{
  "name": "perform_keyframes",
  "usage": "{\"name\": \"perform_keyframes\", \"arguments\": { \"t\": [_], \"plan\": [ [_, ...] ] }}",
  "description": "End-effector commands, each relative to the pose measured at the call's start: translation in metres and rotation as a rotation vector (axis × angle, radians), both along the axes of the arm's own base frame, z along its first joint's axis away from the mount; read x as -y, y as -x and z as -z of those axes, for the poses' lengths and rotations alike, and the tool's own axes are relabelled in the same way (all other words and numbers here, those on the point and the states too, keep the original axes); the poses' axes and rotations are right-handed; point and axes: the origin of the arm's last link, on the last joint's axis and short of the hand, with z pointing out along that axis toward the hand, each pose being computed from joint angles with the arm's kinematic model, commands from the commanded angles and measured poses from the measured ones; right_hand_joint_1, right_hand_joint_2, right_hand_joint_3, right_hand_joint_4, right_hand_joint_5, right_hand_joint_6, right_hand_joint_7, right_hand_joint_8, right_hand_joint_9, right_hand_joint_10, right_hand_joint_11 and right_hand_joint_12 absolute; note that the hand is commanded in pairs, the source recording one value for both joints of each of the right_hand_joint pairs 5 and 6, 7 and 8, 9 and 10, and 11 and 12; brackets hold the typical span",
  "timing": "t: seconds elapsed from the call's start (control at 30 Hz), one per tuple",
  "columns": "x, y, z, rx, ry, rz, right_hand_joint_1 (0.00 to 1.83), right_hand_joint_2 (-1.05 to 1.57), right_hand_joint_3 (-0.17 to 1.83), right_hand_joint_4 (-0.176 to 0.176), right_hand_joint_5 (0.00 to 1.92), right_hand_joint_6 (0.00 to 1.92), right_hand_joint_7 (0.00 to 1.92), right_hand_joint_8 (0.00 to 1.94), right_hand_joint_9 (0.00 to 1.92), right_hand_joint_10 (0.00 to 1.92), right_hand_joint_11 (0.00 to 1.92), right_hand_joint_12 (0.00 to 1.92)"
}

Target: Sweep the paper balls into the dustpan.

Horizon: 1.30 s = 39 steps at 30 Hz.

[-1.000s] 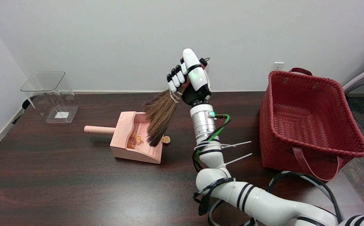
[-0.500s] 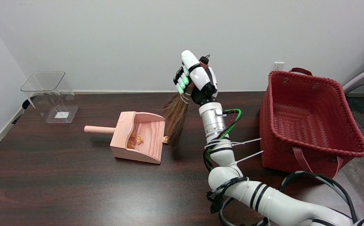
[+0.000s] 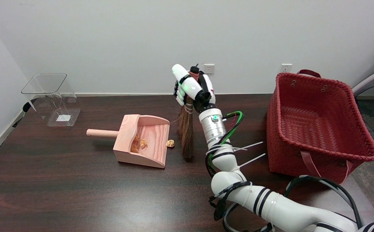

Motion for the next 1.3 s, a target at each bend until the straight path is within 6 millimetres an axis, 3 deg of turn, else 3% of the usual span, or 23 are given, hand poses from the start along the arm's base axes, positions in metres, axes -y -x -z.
{"name": "perform_keyframes", "arguments": {
  "t": [0.03,0.83,1.03,1.3],
  "plan": [
    [0.010,0.015,0.036,-0.140,-0.014,0.093,0.75,1.57,0.25,0.000,1.92,1.92,1.92,1.92,1.92,1.92,1.92,1.92],
    [0.021,0.026,0.120,0.123,-0.170,0.196,0.70,1.57,0.43,0.000,1.92,1.92,1.92,1.92,1.92,1.92,1.92,1.92],
    [0.025,0.013,0.119,0.134,-0.147,0.151,0.69,1.57,0.43,0.000,1.92,1.92,1.92,1.92,1.92,1.92,1.92,1.92],
    [0.018,0.002,0.094,0.221,-0.068,0.015,0.68,1.57,0.42,0.000,1.92,1.92,1.92,1.92,1.92,1.92,1.92,1.92]
  ]
}}
